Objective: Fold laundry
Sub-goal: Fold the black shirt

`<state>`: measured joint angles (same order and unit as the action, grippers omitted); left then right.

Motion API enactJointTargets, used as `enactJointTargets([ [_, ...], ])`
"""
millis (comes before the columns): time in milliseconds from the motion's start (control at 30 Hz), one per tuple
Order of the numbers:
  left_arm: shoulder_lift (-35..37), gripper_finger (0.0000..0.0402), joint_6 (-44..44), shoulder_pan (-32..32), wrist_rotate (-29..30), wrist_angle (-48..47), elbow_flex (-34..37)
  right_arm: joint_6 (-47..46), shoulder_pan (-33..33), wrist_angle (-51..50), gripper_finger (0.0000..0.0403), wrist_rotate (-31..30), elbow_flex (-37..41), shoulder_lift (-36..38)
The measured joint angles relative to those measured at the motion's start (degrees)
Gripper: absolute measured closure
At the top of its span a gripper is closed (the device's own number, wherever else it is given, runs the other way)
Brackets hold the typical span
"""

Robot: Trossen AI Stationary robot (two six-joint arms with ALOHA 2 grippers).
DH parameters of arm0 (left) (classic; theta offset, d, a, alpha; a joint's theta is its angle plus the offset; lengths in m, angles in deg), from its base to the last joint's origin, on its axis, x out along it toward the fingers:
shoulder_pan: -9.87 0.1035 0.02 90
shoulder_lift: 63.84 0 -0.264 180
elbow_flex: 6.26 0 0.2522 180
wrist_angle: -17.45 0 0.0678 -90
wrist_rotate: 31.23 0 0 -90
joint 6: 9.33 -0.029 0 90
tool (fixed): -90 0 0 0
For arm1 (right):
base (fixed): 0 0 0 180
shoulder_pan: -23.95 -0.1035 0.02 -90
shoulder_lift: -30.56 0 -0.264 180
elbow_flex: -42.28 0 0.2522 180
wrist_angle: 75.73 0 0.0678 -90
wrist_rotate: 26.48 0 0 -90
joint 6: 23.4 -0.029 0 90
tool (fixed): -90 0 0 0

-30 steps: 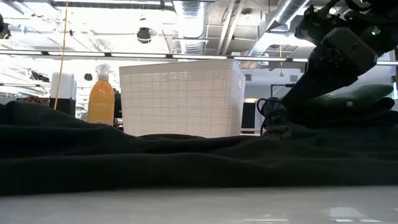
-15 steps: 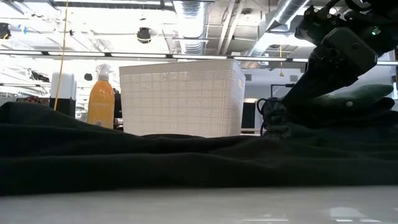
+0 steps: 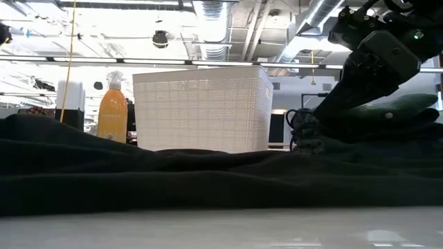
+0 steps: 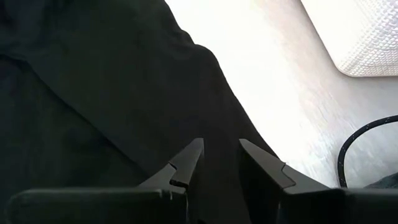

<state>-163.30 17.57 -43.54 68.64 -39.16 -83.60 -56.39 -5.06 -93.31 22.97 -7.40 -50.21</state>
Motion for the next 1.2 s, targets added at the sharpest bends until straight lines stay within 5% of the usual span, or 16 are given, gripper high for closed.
enactJointTargets([
  [367, 0.1, 0.0401, -5.6, 0.8, 9.9, -18.6, -16.2, -0.1, 0.0, 0.0, 0.0281, 0.0, 0.0, 0.0],
  [600, 0.2, 0.0401, 4.1, 4.6, 23.3, -38.7, -24.5, 0.3, -0.2, 3.1, 0.0281, 0.1, 0.0, 0.0],
  [767, 0.4, 0.0401, 9.1, 10.9, 23.2, -47.2, -22.3, 1.5, -0.3, 6.6, 0.0281, 0.2, 0.0, 0.0],
  [1200, 1.0, 0.0401, 1.4, 22.7, 12.8, -36.9, -3.6, 2.0, -1.6, 9.9, 0.0281, 0.4, 0.0, 0.0],
])
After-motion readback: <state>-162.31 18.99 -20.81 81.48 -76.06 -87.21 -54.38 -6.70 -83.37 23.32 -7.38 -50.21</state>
